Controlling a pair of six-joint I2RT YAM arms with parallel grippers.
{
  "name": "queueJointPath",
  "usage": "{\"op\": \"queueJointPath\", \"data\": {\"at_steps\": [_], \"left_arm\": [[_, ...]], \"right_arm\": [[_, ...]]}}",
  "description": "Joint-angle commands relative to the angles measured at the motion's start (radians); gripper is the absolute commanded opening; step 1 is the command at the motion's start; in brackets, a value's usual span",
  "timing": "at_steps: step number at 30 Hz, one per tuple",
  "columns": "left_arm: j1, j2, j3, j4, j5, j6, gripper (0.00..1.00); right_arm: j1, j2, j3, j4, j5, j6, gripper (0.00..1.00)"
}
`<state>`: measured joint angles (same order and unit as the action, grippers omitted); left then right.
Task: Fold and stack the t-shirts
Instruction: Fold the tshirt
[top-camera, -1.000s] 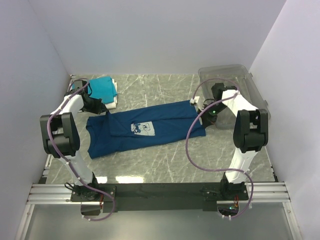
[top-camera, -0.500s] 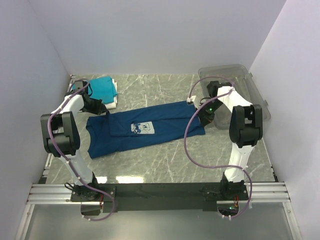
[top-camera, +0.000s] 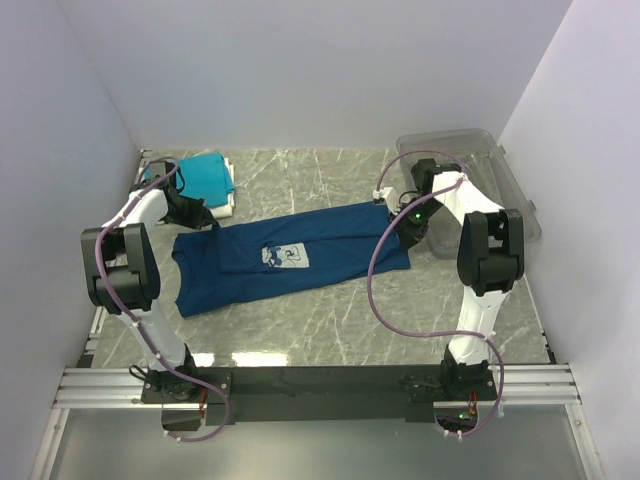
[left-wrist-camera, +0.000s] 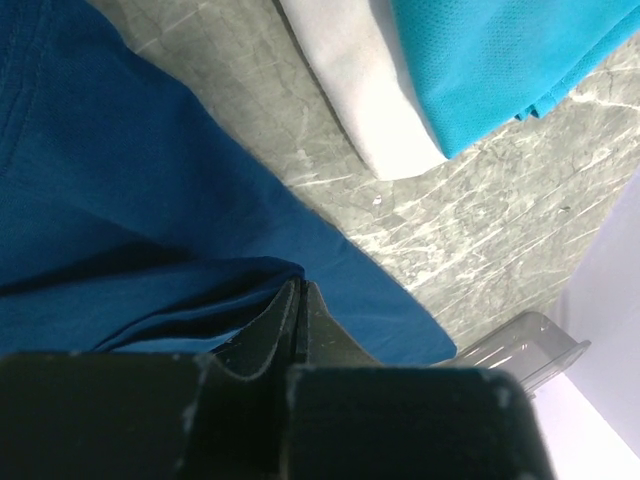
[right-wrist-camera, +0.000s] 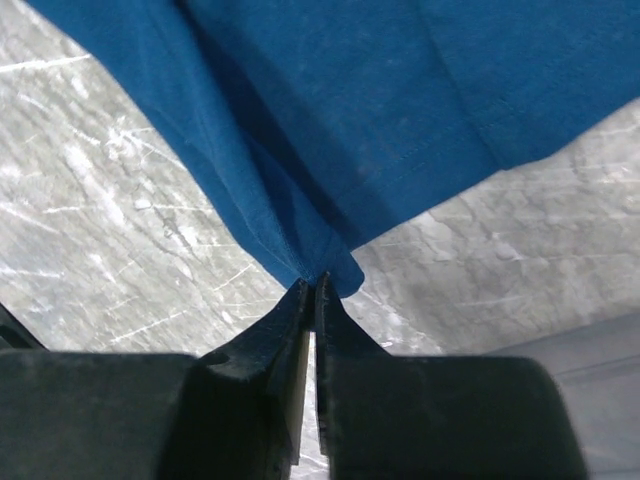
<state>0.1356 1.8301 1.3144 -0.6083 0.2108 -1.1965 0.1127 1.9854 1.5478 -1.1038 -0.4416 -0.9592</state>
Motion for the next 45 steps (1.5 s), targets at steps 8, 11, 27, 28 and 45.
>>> {"op": "queueJointPath", "data": {"at_steps": [8, 11, 27, 28, 45], "left_arm": [[-0.005, -0.063, 0.057, 0.015, 0.047, 0.069, 0.45], [-0.004, -0.083, 0.097, -0.022, 0.03, 0.113, 0.54], [0.104, -0.808, -0.377, -0.191, -0.1, 0.146, 0.61], [0.119, -0.901, -0.439, -0.199, -0.111, 0.099, 0.62], [0.144, -1.109, -0.371, -0.456, -0.332, 0.026, 0.62]], "right_arm": [[0.007, -0.036, 0.06, 0.032, -0.009, 0.073, 0.35], [0.015, -0.053, 0.081, 0.038, -0.017, 0.095, 0.37], [0.58, -0.088, 0.132, 0.264, -0.057, 0.149, 0.45], [0.613, -0.057, 0.179, 0.287, -0.051, 0.213, 0.46], [0.958, 0.341, 0.547, 0.605, 0.27, 0.588, 0.52]]}}
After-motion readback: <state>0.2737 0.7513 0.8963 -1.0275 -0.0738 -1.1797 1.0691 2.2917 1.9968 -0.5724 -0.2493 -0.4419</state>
